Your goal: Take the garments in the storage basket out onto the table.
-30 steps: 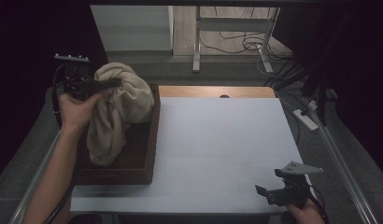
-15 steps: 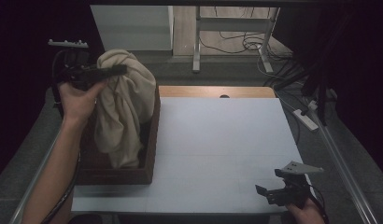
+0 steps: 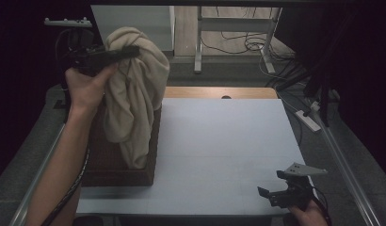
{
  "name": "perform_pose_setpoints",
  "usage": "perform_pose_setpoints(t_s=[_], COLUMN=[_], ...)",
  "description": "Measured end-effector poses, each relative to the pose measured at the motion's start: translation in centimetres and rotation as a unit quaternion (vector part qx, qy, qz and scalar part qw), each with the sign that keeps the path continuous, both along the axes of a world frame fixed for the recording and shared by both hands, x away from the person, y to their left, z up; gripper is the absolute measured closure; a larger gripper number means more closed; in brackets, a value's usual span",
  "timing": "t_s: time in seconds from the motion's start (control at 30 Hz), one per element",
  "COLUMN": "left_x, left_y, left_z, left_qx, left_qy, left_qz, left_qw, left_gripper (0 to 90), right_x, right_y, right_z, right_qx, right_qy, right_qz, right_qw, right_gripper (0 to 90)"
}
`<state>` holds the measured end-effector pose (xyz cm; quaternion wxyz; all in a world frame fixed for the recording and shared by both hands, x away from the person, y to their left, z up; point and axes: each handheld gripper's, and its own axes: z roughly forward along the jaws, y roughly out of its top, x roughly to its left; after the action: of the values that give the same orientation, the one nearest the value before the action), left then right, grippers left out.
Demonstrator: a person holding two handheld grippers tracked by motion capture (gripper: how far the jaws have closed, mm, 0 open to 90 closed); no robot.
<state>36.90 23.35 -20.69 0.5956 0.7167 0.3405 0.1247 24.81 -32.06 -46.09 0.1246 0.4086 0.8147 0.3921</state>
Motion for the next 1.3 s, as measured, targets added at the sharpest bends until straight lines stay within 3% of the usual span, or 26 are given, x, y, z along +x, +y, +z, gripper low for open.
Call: perform_pose_setpoints(t_s=[0.3,0.67,0.9,1.3], left_x=[0.7,1.7,1.9,2.8], left_y=[-4.2,-8.8,-11.2,-15.0], left_z=[1.1,2.1,2.8,1.9], left_qx=[0.002,0.002,-0.001,0.020], left_qy=[-0.009,-0.017,-0.028,-0.012], left_qz=[-0.043,-0.070,-0.102,-0.119], left_qw=[0.9990,0.9974,0.9943,0.9927], left_gripper=[76.5,76.4,76.4,76.3], right_x=[0.0,-0.1,-0.1,-0.2], right_y=[-0.1,-0.3,-0.6,-1.2], right_z=[0.0,0.1,0.1,0.2], right_qx=[0.004,0.013,0.028,0.056], right_qy=[-0.001,-0.002,-0.004,-0.007], right_qz=[-0.001,-0.001,-0.006,-0.010], right_qw=[1.0000,0.9999,0.9996,0.9984], right_gripper=[0.8,0.8,0.9,0.9])
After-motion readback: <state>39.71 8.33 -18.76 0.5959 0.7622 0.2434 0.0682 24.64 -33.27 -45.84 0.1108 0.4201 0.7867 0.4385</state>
